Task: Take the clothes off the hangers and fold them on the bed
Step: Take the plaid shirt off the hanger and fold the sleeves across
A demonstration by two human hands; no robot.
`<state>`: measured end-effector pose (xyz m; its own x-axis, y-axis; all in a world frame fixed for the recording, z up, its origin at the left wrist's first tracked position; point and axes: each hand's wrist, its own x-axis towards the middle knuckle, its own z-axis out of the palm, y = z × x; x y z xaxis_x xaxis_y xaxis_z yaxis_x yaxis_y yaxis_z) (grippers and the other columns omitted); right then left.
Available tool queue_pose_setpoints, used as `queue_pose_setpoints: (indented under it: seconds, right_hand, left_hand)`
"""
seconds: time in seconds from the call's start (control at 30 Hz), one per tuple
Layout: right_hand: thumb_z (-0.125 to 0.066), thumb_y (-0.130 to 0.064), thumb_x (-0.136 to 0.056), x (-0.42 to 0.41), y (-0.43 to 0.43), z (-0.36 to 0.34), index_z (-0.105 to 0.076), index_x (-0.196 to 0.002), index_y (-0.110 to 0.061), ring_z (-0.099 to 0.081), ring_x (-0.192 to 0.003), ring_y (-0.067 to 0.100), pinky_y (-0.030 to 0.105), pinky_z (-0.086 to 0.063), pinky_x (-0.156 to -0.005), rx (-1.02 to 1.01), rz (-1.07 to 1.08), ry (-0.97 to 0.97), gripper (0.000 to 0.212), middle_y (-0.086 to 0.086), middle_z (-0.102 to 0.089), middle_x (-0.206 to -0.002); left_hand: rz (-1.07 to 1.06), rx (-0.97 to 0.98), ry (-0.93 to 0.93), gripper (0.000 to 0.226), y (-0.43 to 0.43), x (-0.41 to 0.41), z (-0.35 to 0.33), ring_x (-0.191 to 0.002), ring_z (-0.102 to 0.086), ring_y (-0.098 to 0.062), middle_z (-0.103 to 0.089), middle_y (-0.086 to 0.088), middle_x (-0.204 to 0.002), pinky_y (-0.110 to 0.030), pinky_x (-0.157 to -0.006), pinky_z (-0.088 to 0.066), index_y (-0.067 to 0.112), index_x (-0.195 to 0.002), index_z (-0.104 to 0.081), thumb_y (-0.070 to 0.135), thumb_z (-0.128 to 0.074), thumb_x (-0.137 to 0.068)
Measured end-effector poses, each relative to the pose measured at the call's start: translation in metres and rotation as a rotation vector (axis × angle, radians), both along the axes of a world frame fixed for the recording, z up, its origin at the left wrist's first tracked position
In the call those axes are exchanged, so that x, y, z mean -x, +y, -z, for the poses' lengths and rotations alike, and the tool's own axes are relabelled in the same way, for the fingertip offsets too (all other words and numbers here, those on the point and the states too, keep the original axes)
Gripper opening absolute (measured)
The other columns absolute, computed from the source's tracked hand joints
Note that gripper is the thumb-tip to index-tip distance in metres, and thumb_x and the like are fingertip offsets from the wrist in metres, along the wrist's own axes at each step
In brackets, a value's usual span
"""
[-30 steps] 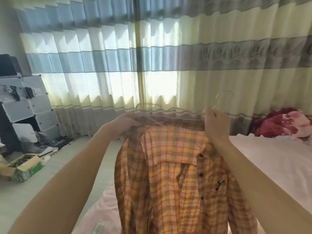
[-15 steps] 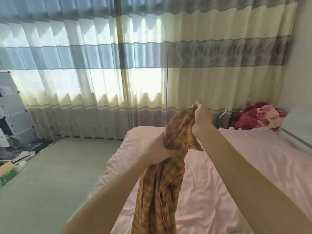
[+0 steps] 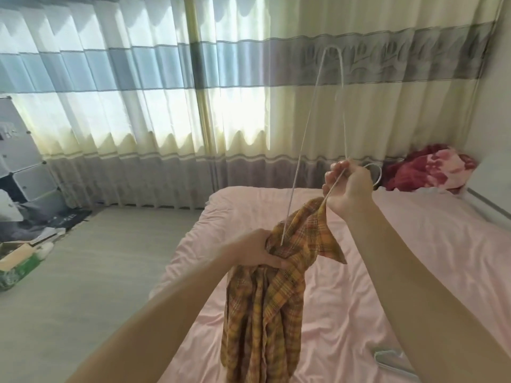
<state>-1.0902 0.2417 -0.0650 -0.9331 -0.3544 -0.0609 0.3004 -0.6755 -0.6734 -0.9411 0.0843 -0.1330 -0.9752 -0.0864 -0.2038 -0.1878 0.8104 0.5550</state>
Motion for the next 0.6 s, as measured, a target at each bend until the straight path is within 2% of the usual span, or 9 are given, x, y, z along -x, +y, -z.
queue_pose_setpoints:
  seconds: [0.1, 0.17, 0.23, 0.3, 0.33, 0.4, 0.47, 0.53, 0.6]
  right_hand:
    - [-0.039, -0.011, -0.087, 0.023, 0.017, -0.007, -0.043, -0.064, -0.024, -0.034, -0.043, 0.008, 0.022, -0.028, -0.052, 0.108, 0.047, -0.06, 0.027, -0.01, -0.044, -0.058]
    - [-0.036, -0.01, -0.095, 0.036, 0.028, -0.005, -0.047, -0.075, -0.021, -0.028, -0.038, 0.008, 0.017, -0.025, -0.043, 0.071, 0.167, -0.07, 0.026, -0.007, -0.042, -0.058]
    - [-0.037, -0.017, -0.101, 0.045, 0.034, 0.011, -0.053, -0.098, -0.025, -0.029, -0.039, 0.007, 0.018, -0.025, -0.043, -0.181, 0.276, 0.015, 0.019, -0.003, -0.047, -0.065]
    - [-0.035, -0.012, -0.099, 0.049, 0.038, 0.046, -0.053, -0.117, -0.032, -0.032, -0.043, 0.009, 0.021, -0.029, -0.045, -0.402, 0.304, 0.111, 0.032, 0.002, -0.052, -0.074]
    - [-0.033, -0.008, -0.098, 0.05, 0.039, 0.064, -0.055, -0.119, -0.028, -0.036, -0.045, 0.009, 0.022, -0.032, -0.045, -0.456, 0.276, 0.125, 0.037, 0.003, -0.051, -0.075]
    - [-0.032, -0.003, -0.097, 0.053, 0.046, 0.105, -0.057, -0.119, -0.012, -0.052, -0.053, 0.012, 0.025, -0.043, -0.05, -0.575, 0.185, 0.093, 0.035, 0.006, -0.054, -0.081]
    - [-0.04, -0.006, -0.097, 0.058, 0.055, 0.146, -0.056, -0.117, -0.005, -0.067, -0.073, 0.021, 0.034, -0.056, -0.07, -0.736, 0.07, 0.062, 0.026, 0.007, -0.064, -0.09]
    - [-0.054, -0.017, -0.093, 0.065, 0.066, 0.185, -0.06, -0.114, -0.007, -0.069, -0.088, 0.023, 0.04, -0.056, -0.087, -1.053, 0.011, 0.166, 0.024, 0.003, -0.071, -0.092]
    - [-0.06, -0.022, -0.092, 0.064, 0.082, 0.211, -0.061, -0.104, -0.01, -0.063, -0.09, 0.021, 0.034, -0.049, -0.084, -1.322, 0.015, 0.284, 0.017, -0.005, -0.068, -0.087]
  left_hand:
    - [-0.04, 0.062, -0.07, 0.045, -0.007, 0.003, 0.038, -0.104, -0.065, -0.02, -0.071, 0.002, -0.111, -0.035, -0.097, -0.05, 0.021, -0.114, -0.07, 0.038, -0.084, -0.076]
    - [-0.144, 0.0, 0.017, 0.031, -0.013, 0.005, 0.06, -0.101, -0.064, -0.024, -0.071, -0.003, -0.104, -0.039, -0.096, -0.05, 0.021, -0.105, -0.069, 0.025, -0.078, -0.076]
    - [-0.266, -0.081, 0.124, 0.027, -0.017, 0.008, 0.071, -0.099, -0.062, -0.025, -0.068, -0.005, -0.099, -0.036, -0.091, -0.05, 0.02, -0.104, -0.065, 0.011, -0.071, -0.079]
    - [-0.376, -0.079, 0.185, 0.031, -0.016, 0.015, 0.074, -0.096, -0.056, -0.02, -0.062, -0.001, -0.099, -0.029, -0.081, -0.042, 0.02, -0.114, -0.061, 0.008, -0.065, -0.085]
    - [-0.423, -0.052, 0.196, 0.032, -0.017, 0.018, 0.076, -0.096, -0.054, -0.019, -0.06, 0.0, -0.1, -0.029, -0.08, -0.04, 0.019, -0.118, -0.059, 0.011, -0.062, -0.087]
    - [-0.482, -0.013, 0.181, 0.031, -0.019, 0.025, 0.088, -0.098, -0.056, -0.021, -0.06, 0.0, -0.102, -0.032, -0.083, -0.042, 0.018, -0.12, -0.056, 0.016, -0.059, -0.089]
    - [-0.524, 0.003, 0.126, 0.029, -0.018, 0.032, 0.106, -0.099, -0.058, -0.023, -0.062, 0.001, -0.101, -0.036, -0.086, -0.047, 0.022, -0.118, -0.055, 0.02, -0.058, -0.088]
    - [-0.519, 0.02, 0.09, 0.031, -0.016, 0.041, 0.127, -0.101, -0.059, -0.023, -0.063, 0.002, -0.103, -0.039, -0.091, -0.05, 0.027, -0.118, -0.054, 0.023, -0.058, -0.088]
    - [-0.5, 0.018, 0.068, 0.033, -0.012, 0.049, 0.147, -0.104, -0.059, -0.024, -0.063, 0.002, -0.107, -0.042, -0.092, -0.05, 0.028, -0.121, -0.053, 0.022, -0.057, -0.089]
